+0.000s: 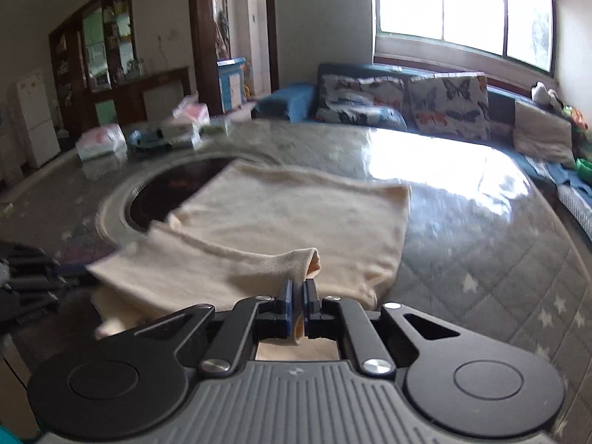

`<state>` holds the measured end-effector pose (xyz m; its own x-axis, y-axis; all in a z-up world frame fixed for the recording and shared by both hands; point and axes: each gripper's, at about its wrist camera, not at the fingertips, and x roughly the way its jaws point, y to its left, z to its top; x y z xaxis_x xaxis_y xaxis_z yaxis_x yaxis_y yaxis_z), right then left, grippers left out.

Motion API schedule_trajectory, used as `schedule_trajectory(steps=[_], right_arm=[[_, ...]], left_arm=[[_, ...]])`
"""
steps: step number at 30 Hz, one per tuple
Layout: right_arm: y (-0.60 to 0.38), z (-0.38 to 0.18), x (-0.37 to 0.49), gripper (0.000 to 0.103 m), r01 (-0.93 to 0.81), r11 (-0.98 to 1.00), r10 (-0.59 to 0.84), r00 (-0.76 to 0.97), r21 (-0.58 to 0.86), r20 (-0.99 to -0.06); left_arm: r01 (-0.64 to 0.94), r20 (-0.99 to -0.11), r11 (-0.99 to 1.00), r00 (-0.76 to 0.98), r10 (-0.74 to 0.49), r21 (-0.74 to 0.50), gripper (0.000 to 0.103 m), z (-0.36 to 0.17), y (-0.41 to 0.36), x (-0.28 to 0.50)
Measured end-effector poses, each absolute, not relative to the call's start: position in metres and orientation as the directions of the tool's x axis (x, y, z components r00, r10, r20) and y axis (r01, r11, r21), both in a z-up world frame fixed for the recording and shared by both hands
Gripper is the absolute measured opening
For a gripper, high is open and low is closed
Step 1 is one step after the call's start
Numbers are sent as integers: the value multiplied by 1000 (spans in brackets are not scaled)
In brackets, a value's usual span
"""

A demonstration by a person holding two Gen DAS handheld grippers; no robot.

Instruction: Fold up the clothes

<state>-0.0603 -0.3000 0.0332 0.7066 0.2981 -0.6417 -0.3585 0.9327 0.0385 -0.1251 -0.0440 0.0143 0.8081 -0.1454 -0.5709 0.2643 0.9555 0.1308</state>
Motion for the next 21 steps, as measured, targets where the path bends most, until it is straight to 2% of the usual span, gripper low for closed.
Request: schedule_trajectory(steps=[3, 9, 12, 21], right_arm=[[-305, 18, -61, 7, -348, 937, 278, 684, 33, -674], [-309, 42, -61, 8, -374, 927, 305, 738, 10, -602], [-297, 39, -47, 8, -414, 910, 347, 726, 26, -594], [-281, 10, -29, 8, -465, 885, 363, 669, 15, -649]], left_arm=[[281, -591, 953, 790, -163, 113, 9, 22, -36, -125], [280, -546, 956, 816, -189, 88, 10, 55, -33, -113], [295, -527, 953, 823, -214, 74, 10, 63, -47, -95], [313, -576, 947, 789, -215, 75, 11, 34, -72, -44]])
